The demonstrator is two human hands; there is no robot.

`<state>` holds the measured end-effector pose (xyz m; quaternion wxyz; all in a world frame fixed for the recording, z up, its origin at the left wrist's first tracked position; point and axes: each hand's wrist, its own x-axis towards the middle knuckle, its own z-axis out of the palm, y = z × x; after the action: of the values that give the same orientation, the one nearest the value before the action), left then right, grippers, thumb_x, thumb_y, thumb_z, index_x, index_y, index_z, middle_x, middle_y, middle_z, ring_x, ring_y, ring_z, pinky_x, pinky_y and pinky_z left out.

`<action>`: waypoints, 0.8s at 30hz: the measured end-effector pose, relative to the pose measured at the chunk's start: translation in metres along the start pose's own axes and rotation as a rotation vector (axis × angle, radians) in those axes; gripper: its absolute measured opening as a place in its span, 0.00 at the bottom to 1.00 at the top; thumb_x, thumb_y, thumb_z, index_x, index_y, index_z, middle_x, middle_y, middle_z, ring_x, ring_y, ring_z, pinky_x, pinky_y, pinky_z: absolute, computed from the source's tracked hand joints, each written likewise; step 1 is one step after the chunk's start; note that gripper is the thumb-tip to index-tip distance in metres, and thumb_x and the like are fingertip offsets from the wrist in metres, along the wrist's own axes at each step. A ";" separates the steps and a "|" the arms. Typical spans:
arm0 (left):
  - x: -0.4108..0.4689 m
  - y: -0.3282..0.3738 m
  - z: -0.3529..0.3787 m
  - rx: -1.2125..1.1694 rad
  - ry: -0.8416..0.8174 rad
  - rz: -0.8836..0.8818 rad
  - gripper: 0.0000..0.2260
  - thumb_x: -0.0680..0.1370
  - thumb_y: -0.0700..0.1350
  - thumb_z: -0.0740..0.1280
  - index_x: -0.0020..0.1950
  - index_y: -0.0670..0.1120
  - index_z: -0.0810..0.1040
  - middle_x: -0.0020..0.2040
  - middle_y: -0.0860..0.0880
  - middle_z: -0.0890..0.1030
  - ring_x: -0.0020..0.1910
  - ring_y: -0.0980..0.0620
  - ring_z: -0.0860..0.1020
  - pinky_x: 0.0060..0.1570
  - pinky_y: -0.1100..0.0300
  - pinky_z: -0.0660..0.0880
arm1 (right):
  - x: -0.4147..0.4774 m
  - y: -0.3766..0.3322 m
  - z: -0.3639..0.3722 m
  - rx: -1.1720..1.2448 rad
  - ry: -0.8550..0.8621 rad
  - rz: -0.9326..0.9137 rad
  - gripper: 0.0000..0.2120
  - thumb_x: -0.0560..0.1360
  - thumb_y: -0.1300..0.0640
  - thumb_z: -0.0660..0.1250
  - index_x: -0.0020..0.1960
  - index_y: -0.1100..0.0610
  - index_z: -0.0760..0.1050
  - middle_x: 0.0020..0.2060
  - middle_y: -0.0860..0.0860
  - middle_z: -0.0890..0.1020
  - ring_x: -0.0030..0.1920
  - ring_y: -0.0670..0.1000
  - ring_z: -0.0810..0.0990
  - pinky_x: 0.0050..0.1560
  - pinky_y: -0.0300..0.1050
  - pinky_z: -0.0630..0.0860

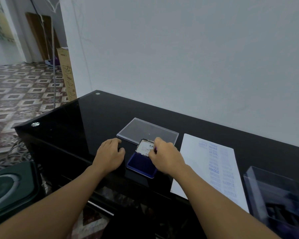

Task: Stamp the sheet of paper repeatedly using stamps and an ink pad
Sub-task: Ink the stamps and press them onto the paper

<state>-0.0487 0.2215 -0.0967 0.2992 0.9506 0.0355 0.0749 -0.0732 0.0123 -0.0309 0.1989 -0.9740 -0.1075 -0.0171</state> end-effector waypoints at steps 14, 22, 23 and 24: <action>0.006 0.135 0.038 -0.123 -0.059 0.341 0.17 0.80 0.46 0.60 0.67 0.43 0.72 0.66 0.47 0.74 0.68 0.48 0.68 0.68 0.49 0.67 | -0.036 0.102 -0.058 -0.008 0.103 0.275 0.10 0.80 0.52 0.63 0.42 0.52 0.66 0.37 0.51 0.78 0.35 0.48 0.75 0.34 0.41 0.70; 0.018 0.179 0.072 -0.074 -0.116 0.415 0.10 0.79 0.44 0.60 0.57 0.41 0.75 0.55 0.47 0.78 0.56 0.47 0.74 0.60 0.50 0.72 | -0.024 0.130 -0.073 -0.031 0.138 0.316 0.09 0.79 0.52 0.63 0.43 0.53 0.67 0.37 0.51 0.77 0.35 0.50 0.76 0.33 0.44 0.73; 0.021 0.183 0.076 -0.058 -0.127 0.417 0.11 0.79 0.44 0.60 0.58 0.40 0.75 0.56 0.46 0.78 0.57 0.46 0.73 0.60 0.49 0.72 | -0.020 0.133 -0.075 -0.037 0.140 0.321 0.08 0.79 0.52 0.63 0.44 0.54 0.69 0.38 0.52 0.78 0.36 0.51 0.77 0.36 0.47 0.76; 0.025 0.186 0.080 -0.050 -0.137 0.420 0.11 0.79 0.44 0.60 0.57 0.40 0.75 0.56 0.46 0.78 0.57 0.46 0.73 0.60 0.48 0.72 | -0.016 0.136 -0.077 -0.041 0.142 0.324 0.07 0.79 0.52 0.63 0.45 0.54 0.70 0.38 0.52 0.78 0.37 0.52 0.78 0.38 0.49 0.78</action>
<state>-0.0070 0.0270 -0.0519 0.3023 0.9322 -0.1856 0.0719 -0.0587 -0.1432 -0.0133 0.1860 -0.9788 0.0655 -0.0560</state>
